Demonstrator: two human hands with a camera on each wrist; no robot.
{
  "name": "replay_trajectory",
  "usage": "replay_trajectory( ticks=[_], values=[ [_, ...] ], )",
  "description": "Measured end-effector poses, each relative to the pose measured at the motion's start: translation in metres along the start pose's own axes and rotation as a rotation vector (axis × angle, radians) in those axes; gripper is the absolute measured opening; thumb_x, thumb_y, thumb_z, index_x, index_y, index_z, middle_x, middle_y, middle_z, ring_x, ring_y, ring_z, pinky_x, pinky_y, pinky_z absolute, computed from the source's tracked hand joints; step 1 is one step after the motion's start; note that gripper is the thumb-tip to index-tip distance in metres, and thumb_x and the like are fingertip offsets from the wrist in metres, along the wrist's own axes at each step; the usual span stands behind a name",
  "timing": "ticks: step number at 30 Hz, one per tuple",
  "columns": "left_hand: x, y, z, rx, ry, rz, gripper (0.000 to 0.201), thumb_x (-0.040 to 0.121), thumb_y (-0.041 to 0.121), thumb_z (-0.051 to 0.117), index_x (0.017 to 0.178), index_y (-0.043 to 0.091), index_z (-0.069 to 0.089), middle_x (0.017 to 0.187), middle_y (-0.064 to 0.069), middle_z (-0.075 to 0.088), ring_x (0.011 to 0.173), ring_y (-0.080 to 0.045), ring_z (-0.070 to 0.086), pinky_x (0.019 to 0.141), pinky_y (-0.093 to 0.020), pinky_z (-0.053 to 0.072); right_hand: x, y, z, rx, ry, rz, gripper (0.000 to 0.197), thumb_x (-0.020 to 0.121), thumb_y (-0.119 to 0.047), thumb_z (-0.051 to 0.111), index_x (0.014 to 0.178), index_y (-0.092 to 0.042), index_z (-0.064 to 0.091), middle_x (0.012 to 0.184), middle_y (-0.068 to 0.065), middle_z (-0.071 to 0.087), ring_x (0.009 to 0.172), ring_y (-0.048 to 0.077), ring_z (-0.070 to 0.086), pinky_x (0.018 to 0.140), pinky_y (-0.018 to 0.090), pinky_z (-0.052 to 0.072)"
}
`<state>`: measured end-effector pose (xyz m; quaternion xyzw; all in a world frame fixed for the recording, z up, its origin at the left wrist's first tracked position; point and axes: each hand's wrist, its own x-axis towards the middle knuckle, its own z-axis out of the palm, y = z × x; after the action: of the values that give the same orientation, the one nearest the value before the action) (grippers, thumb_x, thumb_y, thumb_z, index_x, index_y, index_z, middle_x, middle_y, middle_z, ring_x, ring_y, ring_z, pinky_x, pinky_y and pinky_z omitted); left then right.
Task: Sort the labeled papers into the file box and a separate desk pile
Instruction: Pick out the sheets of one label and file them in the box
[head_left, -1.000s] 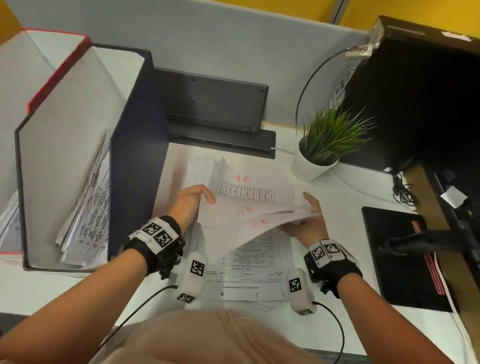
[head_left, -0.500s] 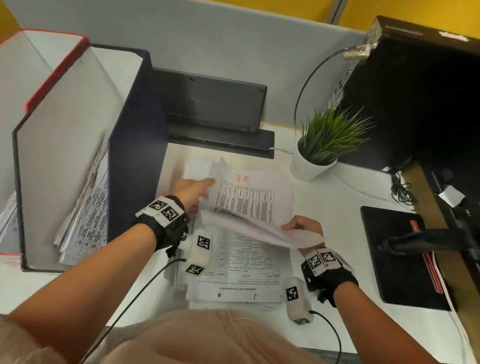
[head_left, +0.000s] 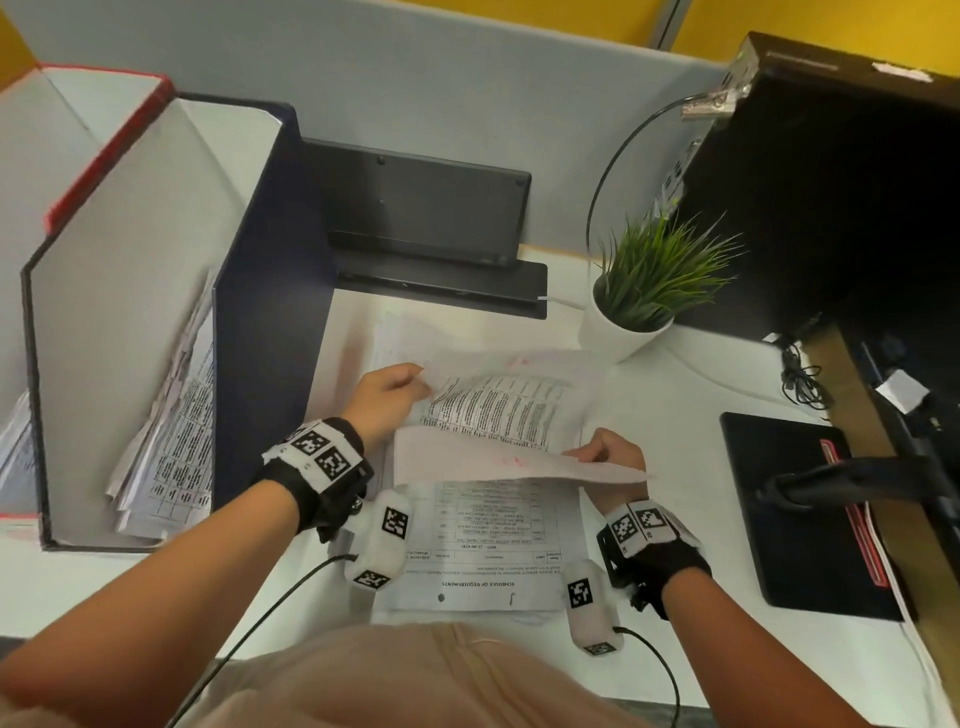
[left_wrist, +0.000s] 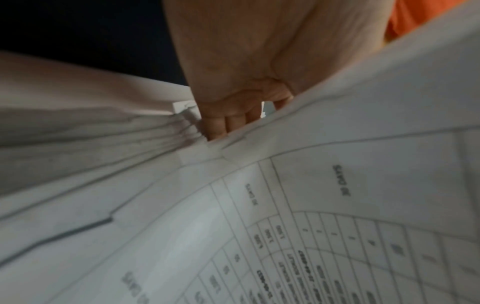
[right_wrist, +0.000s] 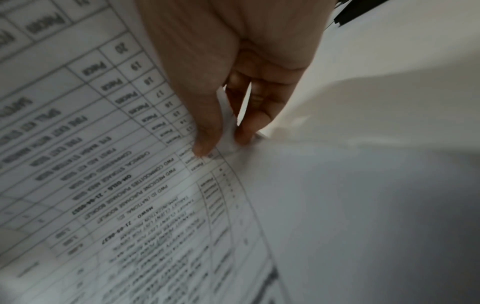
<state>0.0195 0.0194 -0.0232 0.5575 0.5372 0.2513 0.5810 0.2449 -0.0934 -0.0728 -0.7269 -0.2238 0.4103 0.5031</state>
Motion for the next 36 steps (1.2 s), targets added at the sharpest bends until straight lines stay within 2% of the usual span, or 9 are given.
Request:
replay_trajectory(
  ticks=[3,7,12,15,19,22,25,32,36],
  values=[
    [-0.004,-0.001,-0.004,-0.023,0.008,0.006,0.024,0.082,-0.013,0.049,0.071,0.007,0.057,0.084,-0.007,0.059,0.082,-0.017,0.053,0.071,-0.02,0.046,-0.001,0.0,-0.002,-0.289,0.067,-0.129,0.038,0.062,0.004,0.079,0.076,-0.011,0.048,0.067,-0.002,0.054,0.059,0.01,0.049,0.053,0.015,0.043],
    [-0.01,-0.003,-0.005,-0.116,-0.044,0.042,0.032,0.08,-0.018,0.044,0.063,0.007,0.053,0.078,-0.007,0.054,0.078,-0.019,0.051,0.07,-0.024,0.043,-0.002,0.0,-0.004,-0.152,-0.011,-0.131,0.063,0.061,0.004,0.081,0.11,-0.018,0.048,0.073,-0.001,0.06,0.066,0.01,0.057,0.054,0.012,0.049],
    [0.002,0.0,-0.003,-0.087,0.121,-0.101,0.027,0.084,-0.004,0.042,0.064,0.007,0.055,0.073,-0.006,0.054,0.07,-0.019,0.05,0.068,-0.029,0.041,0.003,-0.001,-0.006,-0.561,-0.076,-0.138,0.017,0.071,-0.016,0.079,0.072,-0.019,0.062,0.069,-0.006,0.059,0.067,0.011,0.054,0.053,0.006,0.039],
    [0.013,0.003,-0.008,0.049,0.264,-0.206,0.024,0.089,0.019,0.042,0.075,0.014,0.061,0.078,-0.004,0.053,0.071,-0.022,0.048,0.069,-0.031,0.038,0.003,0.002,-0.008,-0.496,-0.098,-0.076,0.034,0.077,-0.01,0.072,0.057,-0.028,0.052,0.056,-0.013,0.049,0.052,0.0,0.043,0.046,0.004,0.033],
    [0.023,0.002,-0.012,0.45,0.207,-0.297,0.025,0.089,0.024,0.05,0.08,0.001,0.057,0.083,-0.013,0.057,0.073,-0.027,0.054,0.062,-0.029,0.044,0.006,0.008,-0.006,0.031,-0.06,0.044,0.055,0.068,0.024,0.053,0.031,-0.017,0.056,0.035,-0.01,0.047,0.035,0.004,0.041,0.038,0.009,0.034],
    [0.023,0.003,-0.01,0.685,0.126,-0.302,0.029,0.086,0.031,0.061,0.092,0.002,0.061,0.091,-0.013,0.064,0.085,-0.028,0.063,0.067,-0.028,0.047,0.003,0.008,-0.004,0.175,-0.057,0.12,0.037,0.054,0.013,0.058,0.028,-0.014,0.054,0.035,-0.006,0.046,0.032,0.007,0.041,0.037,0.01,0.033],
    [0.021,0.007,-0.007,0.78,0.135,-0.286,0.042,0.081,0.037,0.067,0.103,0.002,0.06,0.101,-0.01,0.066,0.094,-0.027,0.063,0.069,-0.028,0.045,0.004,0.011,-0.003,0.256,-0.02,0.134,0.042,0.059,0.017,0.053,0.029,-0.012,0.053,0.034,-0.004,0.044,0.031,0.007,0.041,0.037,0.009,0.033],
    [0.02,0.008,0.007,0.755,0.011,-0.387,0.053,0.081,0.039,0.067,0.113,-0.001,0.053,0.117,-0.015,0.06,0.107,-0.028,0.058,0.087,-0.03,0.048,0.001,0.01,-0.002,0.202,0.025,0.114,0.033,0.068,0.023,0.048,0.05,-0.004,0.051,0.048,0.006,0.036,0.031,0.003,0.037,0.035,0.009,0.031],
    [0.019,0.008,0.009,0.719,-0.057,-0.453,0.062,0.084,0.042,0.062,0.127,-0.001,0.047,0.131,-0.015,0.053,0.119,-0.028,0.051,0.1,-0.034,0.043,-0.001,0.008,-0.002,0.26,0.021,0.142,0.037,0.068,0.023,0.045,0.041,-0.003,0.046,0.051,0.005,0.034,0.037,0.012,0.039,0.036,0.009,0.032]
  ],
)
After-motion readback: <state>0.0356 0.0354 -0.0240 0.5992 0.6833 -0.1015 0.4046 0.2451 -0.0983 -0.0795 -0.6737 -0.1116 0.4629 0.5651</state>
